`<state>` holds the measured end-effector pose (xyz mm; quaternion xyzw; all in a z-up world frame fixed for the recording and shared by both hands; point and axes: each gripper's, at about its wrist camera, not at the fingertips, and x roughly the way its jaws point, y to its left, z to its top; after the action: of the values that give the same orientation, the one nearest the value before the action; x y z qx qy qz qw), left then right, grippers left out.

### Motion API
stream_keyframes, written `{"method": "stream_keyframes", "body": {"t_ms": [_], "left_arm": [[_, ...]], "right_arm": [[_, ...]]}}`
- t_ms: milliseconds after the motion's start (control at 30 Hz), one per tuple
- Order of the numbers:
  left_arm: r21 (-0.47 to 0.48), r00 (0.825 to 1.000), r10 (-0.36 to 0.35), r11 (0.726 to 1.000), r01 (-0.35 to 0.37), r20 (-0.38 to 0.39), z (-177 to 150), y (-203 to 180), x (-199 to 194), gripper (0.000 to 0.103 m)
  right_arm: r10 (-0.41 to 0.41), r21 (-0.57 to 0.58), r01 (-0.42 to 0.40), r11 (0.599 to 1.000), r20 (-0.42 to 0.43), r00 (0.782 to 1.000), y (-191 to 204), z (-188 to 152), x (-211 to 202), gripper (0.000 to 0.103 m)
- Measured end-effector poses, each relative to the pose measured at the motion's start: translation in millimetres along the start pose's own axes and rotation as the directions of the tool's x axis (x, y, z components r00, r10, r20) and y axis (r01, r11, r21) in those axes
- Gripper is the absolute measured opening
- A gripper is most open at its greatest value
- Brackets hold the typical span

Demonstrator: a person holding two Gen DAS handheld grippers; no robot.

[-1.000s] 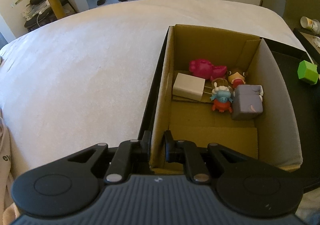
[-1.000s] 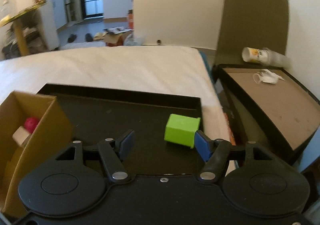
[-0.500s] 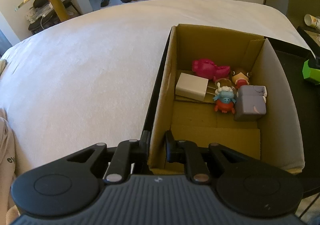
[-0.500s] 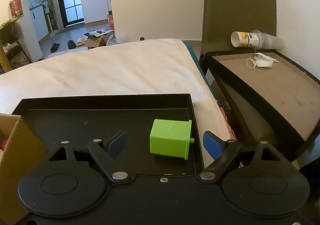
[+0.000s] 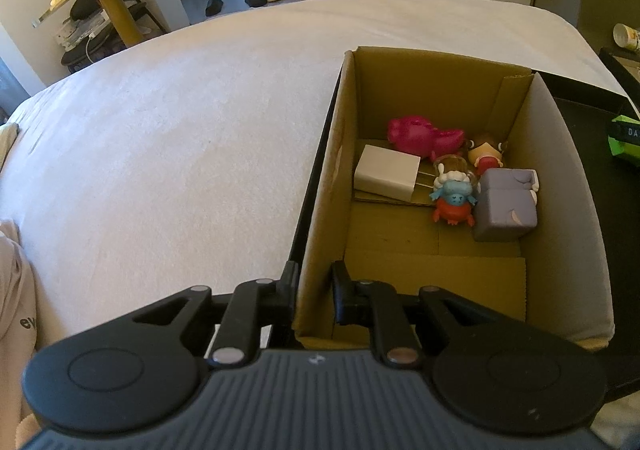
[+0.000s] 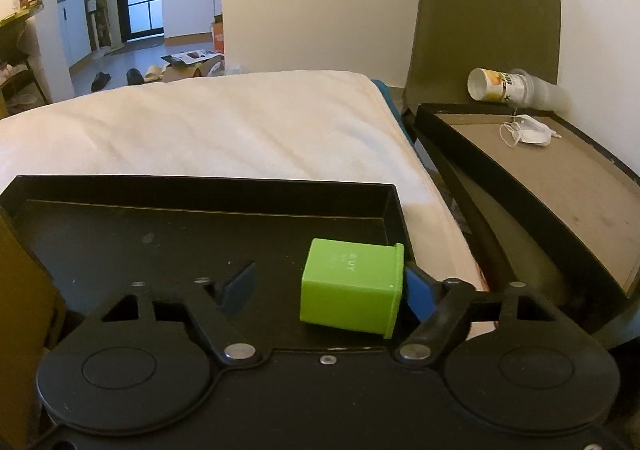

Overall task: Organize rigid objects
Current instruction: 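Move the right gripper down over the green cube, then close the right gripper on the green cube, then lift the green cube with the right gripper and carry it over the box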

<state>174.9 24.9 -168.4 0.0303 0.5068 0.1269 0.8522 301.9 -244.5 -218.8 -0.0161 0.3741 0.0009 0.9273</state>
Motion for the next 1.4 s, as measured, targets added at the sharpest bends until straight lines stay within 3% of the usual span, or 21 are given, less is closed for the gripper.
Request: {"method": "stream_keyframes", "body": {"t_ms": [67, 100, 533, 733, 1000, 1400], "left_arm": [[0.001, 1.000, -0.001, 1.000, 0.001, 0.000, 1, 0, 1, 0.016], [-0.002, 1.000, -0.003, 1.000, 0.003, -0.001, 1, 1, 1, 0.016], [-0.019, 1.000, -0.025, 0.999, 0.026, 0.002, 0, 6, -1, 0.015], [-0.030, 0.999, -0.039, 0.999, 0.039, 0.003, -1, 9, -2, 0.014], [-0.048, 0.997, -0.072, 0.996, 0.073, 0.005, -2, 14, -3, 0.013], [-0.053, 0.995, -0.099, 0.994, 0.100, 0.015, -3, 17, -6, 0.011]], "right_arm": [[-0.006, -0.003, 0.006, 1.000, -0.002, 1.000, 0, 0, -1, 0.050], [-0.009, -0.002, 0.009, 1.000, 0.000, 1.000, -1, 0, -3, 0.049], [0.055, -0.014, -0.055, 0.998, -0.030, 0.998, 5, -7, -23, 0.049], [0.048, -0.026, -0.049, 0.998, -0.036, 0.998, 3, -7, -36, 0.049], [0.089, 0.073, -0.083, 0.994, -0.080, 0.993, -5, -15, -60, 0.049], [0.094, 0.054, -0.091, 0.994, -0.055, 0.994, -3, -7, -98, 0.049]]}}
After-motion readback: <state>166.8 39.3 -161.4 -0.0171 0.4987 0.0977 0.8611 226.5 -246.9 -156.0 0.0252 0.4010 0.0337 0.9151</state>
